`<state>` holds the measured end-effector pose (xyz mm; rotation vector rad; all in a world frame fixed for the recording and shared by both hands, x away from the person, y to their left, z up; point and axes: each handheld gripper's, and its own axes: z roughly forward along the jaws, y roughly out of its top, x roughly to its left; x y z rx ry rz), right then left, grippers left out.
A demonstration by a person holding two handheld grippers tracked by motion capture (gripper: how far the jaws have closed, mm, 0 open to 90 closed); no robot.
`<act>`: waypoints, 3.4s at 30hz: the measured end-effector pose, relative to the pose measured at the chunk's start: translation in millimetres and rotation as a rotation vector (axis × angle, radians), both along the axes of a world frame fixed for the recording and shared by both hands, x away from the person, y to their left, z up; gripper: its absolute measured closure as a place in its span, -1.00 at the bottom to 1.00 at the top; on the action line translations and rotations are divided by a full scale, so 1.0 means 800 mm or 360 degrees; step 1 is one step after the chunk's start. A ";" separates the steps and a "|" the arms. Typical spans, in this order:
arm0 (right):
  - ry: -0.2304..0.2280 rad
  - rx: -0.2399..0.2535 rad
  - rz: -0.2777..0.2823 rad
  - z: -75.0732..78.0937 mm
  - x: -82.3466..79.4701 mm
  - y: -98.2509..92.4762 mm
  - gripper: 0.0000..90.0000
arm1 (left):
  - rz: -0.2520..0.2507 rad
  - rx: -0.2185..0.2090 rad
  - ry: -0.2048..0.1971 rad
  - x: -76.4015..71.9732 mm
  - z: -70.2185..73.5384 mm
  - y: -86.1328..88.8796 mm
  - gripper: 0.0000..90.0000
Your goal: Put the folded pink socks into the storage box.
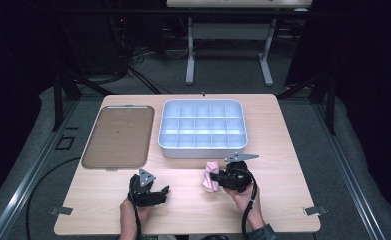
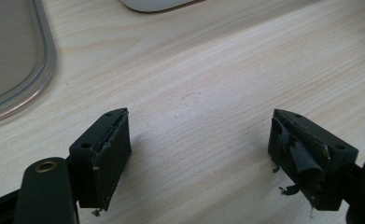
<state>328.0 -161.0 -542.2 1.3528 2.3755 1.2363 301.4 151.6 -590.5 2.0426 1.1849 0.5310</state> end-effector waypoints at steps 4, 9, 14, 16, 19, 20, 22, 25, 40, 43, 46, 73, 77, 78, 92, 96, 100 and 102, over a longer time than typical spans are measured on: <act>-0.0010 -0.0011 -0.0031 0.004 0.002 -0.011 0.63 | -0.0002 0.0001 0.0001 0.000 0.000 0.000 -0.55; -0.0018 -0.0024 -0.0078 0.006 0.004 -0.021 0.63 | -0.0005 0.0004 0.0002 0.000 0.000 0.000 -0.55; -0.0027 -0.0043 -0.0103 0.012 0.006 -0.032 0.63 | -0.0002 0.0003 0.0001 0.000 0.000 0.000 -0.55; -0.0034 -0.0068 -0.0114 0.013 0.008 -0.036 0.63 | -0.0002 0.0002 0.0001 0.000 0.000 0.000 -0.55; -0.0037 -0.0086 -0.0133 0.014 0.010 -0.043 0.62 | -0.0001 0.0002 0.0001 0.000 0.000 0.000 -0.55; -0.0038 -0.0086 -0.0133 0.014 0.010 -0.046 0.62 | 0.0000 0.0002 0.0001 0.000 0.000 0.000 -0.55; -0.0033 -0.0092 -0.0155 0.014 0.010 -0.051 0.62 | 0.0003 0.0001 0.0001 0.000 0.000 0.000 -0.55; -0.0035 -0.0085 -0.0178 0.015 0.009 -0.059 0.62 | 0.0006 0.0002 0.0003 0.000 0.000 0.000 -0.55; -0.0084 -0.0068 -0.0256 0.037 0.009 -0.088 0.62 | 0.0006 0.0014 0.0023 0.002 -0.001 -0.001 -0.70; -0.0099 -0.0054 -0.0263 0.043 0.008 -0.092 0.62 | -0.0019 0.0030 0.0045 0.003 -0.001 -0.002 -0.87; -0.0115 -0.0048 -0.0272 0.047 0.007 -0.095 0.62 | -0.0027 0.0040 0.0051 0.003 -0.002 -0.003 -0.91; -0.0295 -0.0064 -0.0266 0.115 0.026 -0.101 0.62 | -0.0020 0.0043 0.0062 0.003 -0.002 -0.003 -0.98; -0.0308 -0.0077 -0.0259 0.125 0.036 -0.100 0.62 | -0.0019 0.0043 0.0062 0.003 -0.002 -0.003 -0.98; -0.0313 -0.0089 -0.0259 0.127 0.039 -0.099 0.62 | -0.0018 0.0043 0.0062 0.003 -0.002 -0.003 -0.98; -0.0236 -0.0186 -0.0282 0.113 0.090 -0.090 0.62 | -0.0018 0.0040 0.0060 0.003 -0.002 -0.003 -0.97; -0.0231 -0.0231 -0.0298 0.104 0.104 -0.084 0.62 | -0.0018 0.0040 0.0060 0.003 -0.002 -0.003 -0.97; -0.0278 -0.0359 -0.0310 0.096 0.113 -0.074 0.62 | -0.0019 0.0043 0.0056 0.003 -0.002 -0.003 -0.97; -0.0270 -0.0360 -0.0286 0.093 0.116 -0.071 0.62 | -0.0020 0.0043 0.0055 0.002 -0.002 -0.003 -0.96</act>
